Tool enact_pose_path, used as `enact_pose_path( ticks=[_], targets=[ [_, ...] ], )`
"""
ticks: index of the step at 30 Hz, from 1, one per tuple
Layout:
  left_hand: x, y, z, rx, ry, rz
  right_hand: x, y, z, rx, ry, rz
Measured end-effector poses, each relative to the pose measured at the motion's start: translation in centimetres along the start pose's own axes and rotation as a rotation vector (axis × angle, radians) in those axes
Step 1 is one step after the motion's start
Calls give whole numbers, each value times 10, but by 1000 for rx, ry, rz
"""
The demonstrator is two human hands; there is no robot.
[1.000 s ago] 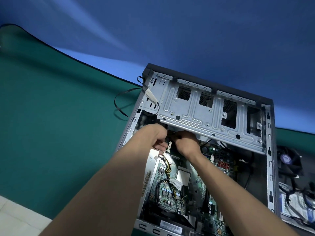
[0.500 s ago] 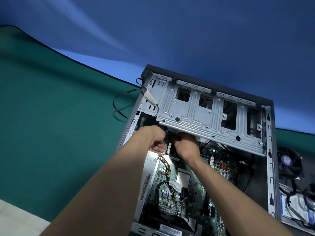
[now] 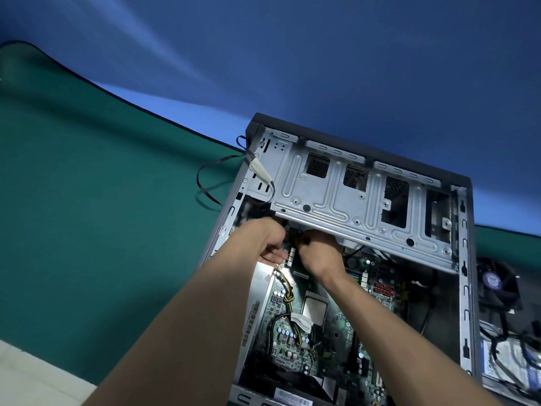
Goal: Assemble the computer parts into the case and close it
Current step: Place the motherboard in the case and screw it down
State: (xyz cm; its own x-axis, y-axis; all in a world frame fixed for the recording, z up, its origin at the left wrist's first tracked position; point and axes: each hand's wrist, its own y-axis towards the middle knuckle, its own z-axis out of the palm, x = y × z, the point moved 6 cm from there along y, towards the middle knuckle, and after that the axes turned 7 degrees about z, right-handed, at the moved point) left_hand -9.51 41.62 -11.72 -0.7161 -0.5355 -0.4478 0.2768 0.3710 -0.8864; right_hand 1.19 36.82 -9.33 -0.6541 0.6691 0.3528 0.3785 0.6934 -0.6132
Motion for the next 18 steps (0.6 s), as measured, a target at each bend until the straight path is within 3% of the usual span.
enact_pose_path(
  ticks=[18],
  targets=[
    [-5, -4, 1, 10, -6, 22, -1, 2, 3, 65, -8, 68]
  ],
)
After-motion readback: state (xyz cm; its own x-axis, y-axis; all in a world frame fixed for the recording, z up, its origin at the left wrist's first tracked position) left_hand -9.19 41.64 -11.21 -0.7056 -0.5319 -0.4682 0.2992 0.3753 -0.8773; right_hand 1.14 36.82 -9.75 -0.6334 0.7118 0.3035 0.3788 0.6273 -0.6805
